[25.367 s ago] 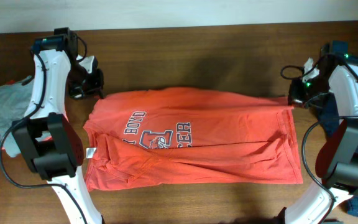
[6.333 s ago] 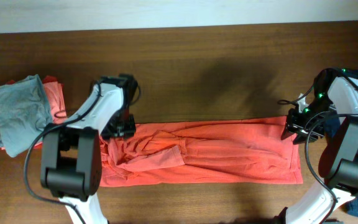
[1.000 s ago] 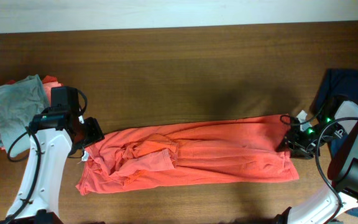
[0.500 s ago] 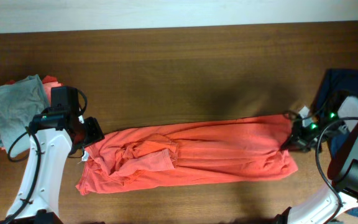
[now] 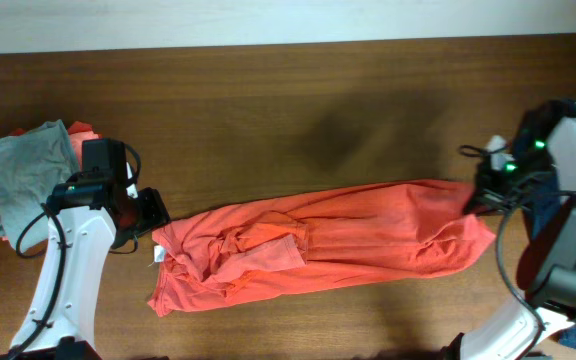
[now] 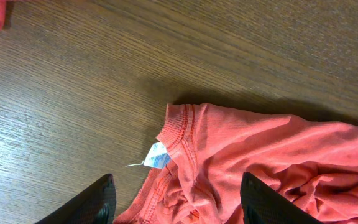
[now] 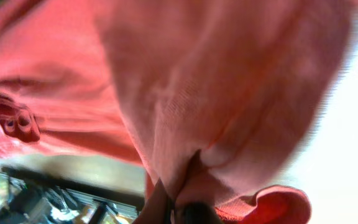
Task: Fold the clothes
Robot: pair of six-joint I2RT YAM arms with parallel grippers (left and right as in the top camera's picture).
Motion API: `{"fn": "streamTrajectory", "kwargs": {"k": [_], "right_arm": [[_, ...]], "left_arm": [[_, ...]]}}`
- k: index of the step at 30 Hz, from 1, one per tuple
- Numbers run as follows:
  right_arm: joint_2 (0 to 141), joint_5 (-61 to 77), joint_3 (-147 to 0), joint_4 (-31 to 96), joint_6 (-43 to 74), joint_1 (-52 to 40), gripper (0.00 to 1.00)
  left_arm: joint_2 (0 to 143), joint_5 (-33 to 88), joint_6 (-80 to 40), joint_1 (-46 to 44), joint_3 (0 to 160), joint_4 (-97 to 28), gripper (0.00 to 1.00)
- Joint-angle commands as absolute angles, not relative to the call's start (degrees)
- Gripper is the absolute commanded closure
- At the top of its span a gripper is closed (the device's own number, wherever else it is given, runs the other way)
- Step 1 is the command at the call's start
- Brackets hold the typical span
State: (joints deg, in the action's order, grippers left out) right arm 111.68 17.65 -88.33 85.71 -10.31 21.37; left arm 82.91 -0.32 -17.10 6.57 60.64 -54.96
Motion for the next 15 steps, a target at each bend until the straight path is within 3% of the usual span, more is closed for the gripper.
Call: {"fn": "streamTrajectory", "kwargs": {"k": [1, 15], "right_arm": [[109.2, 16.1, -89.5, 87.4, -6.9, 12.1, 0.96], [110.9, 11.3, -89.4, 81.1, 8.8, -20.4, 0.95]], "left_arm": [[82.3, 1.0, -16.2, 6.9, 61.8, -54.9, 0.36], [82.3, 2.0, -16.2, 6.9, 61.8, -54.9, 0.36]]}}
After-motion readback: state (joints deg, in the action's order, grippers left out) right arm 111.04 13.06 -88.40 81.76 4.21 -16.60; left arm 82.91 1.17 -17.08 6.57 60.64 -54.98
